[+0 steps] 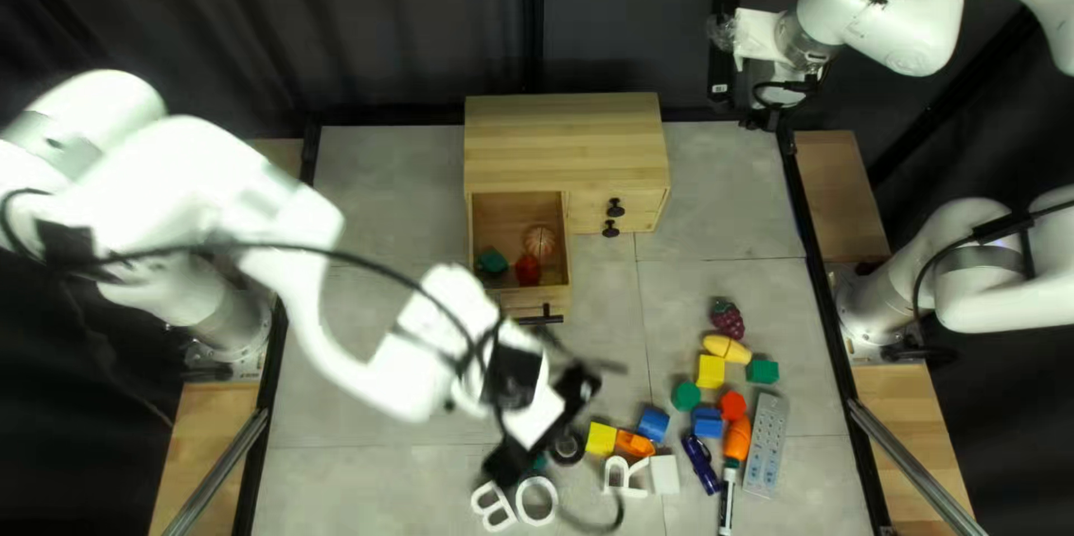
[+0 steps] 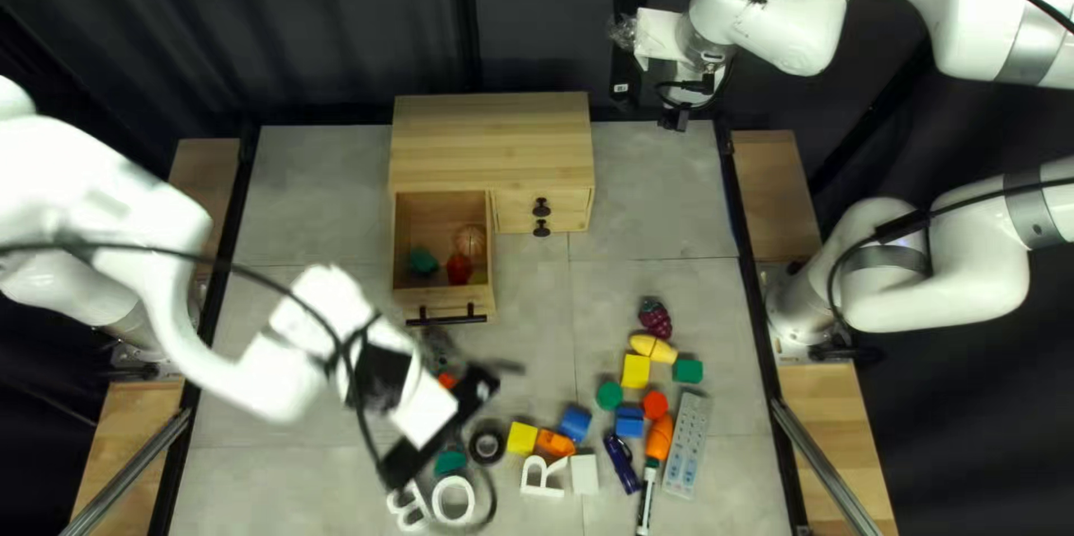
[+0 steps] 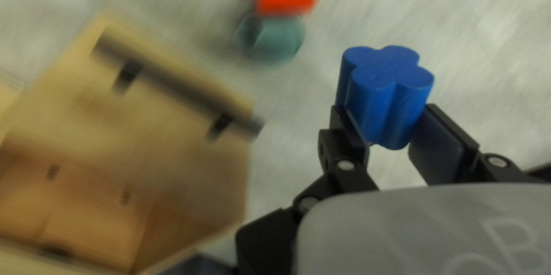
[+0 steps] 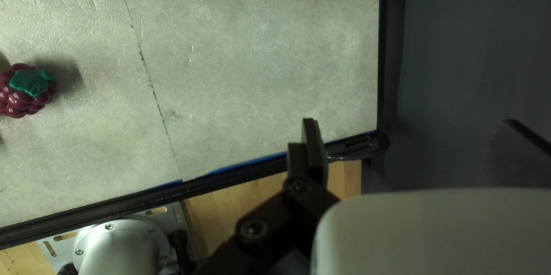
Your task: Open drawers and place objects into drawer and close
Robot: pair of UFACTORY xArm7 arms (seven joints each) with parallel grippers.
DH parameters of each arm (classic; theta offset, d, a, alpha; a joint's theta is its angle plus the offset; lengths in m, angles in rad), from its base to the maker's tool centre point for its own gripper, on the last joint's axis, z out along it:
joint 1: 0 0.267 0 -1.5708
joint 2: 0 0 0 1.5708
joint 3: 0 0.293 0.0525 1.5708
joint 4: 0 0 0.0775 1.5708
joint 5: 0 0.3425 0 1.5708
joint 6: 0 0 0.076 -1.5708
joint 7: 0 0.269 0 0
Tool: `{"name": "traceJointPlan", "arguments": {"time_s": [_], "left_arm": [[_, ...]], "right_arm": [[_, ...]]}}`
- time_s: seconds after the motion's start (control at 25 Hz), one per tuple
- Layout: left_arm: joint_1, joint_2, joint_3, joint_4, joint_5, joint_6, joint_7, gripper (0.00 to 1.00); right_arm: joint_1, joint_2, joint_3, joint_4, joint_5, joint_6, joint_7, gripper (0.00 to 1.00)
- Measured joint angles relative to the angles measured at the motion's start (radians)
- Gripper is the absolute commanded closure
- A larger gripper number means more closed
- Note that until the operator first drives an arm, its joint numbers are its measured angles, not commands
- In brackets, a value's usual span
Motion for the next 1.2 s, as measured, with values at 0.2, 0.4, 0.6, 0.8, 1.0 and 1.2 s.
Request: {"name": "traceJointPlan", "arguments": {"time_s": [0.2, 0.4, 0.6, 0.8, 1.0, 1.2], "left_arm": [[0.079, -0.022, 0.075, 0.024, 0.016, -0.015, 0.019, 0.38], [0.108, -0.025, 0.102, -0.009, 0.001, -0.082, -0.022, 0.0], [0.085, -0.039, 0.08, -0.071, -0.03, -0.141, -0.093, 0.0], [0.046, -0.071, 0.041, -0.102, -0.06, -0.147, -0.145, 0.0], [-0.027, -0.044, -0.027, -0.092, -0.071, -0.121, -0.21, 0.0], [-0.107, 0.049, -0.089, -0.037, -0.055, -0.099, -0.251, 0.0]], "right_arm": [[0.0, 0.0, 0.0, 0.0, 0.0, 0.0, 0.0, 0.0], [0.0, 0.0, 0.0, 0.0, 0.0, 0.0, 0.0, 0.0], [0.0, 0.0, 0.0, 0.0, 0.0, 0.0, 0.0, 0.0], [0.0, 0.0, 0.0, 0.0, 0.0, 0.0, 0.0, 0.0], [0.0, 0.0, 0.0, 0.0, 0.0, 0.0, 0.0, 0.0], [0.0, 0.0, 0.0, 0.0, 0.0, 0.0, 0.0, 0.0]]}}
